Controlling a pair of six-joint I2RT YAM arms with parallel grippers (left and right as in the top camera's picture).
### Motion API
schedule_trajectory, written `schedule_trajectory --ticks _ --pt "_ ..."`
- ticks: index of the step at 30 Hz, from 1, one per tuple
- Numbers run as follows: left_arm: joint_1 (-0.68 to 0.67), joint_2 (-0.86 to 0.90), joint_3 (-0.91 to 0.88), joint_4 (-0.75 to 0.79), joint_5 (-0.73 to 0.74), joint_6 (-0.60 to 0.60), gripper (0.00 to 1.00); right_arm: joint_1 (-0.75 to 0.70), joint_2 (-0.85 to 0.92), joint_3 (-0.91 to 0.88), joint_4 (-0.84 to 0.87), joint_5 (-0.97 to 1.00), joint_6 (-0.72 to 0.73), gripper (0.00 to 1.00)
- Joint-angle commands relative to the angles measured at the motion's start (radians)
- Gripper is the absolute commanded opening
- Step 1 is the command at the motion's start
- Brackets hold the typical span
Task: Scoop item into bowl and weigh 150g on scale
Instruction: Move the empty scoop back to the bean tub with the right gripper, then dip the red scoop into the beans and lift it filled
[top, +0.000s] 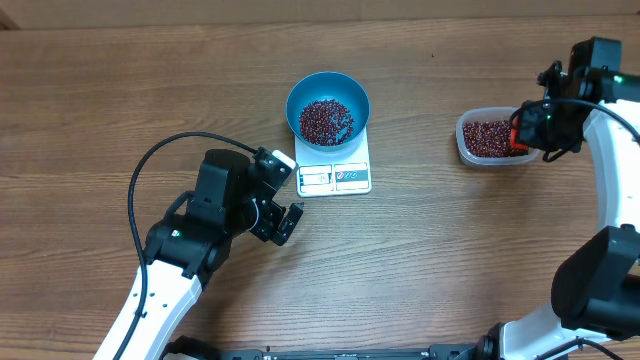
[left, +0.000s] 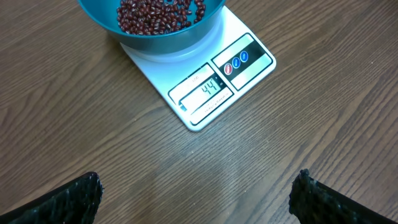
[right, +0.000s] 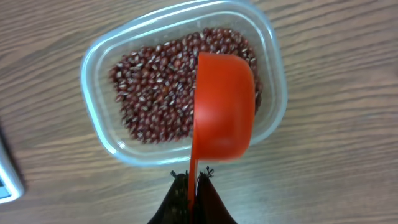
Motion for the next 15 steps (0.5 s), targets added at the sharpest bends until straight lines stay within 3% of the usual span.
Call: schedule_trajectory --ticks 1,15 --pt "-0.002 0.003 -0.008 0.0 0.012 0.023 1.0 -0.003 0.008 -0.046 0.039 0.061 -0.014 0.04" --pt "-0.002 0.003 -0.008 0.0 0.012 0.023 1.0 0.0 0.021 -0.206 0.2 0.042 -0.037 0.04"
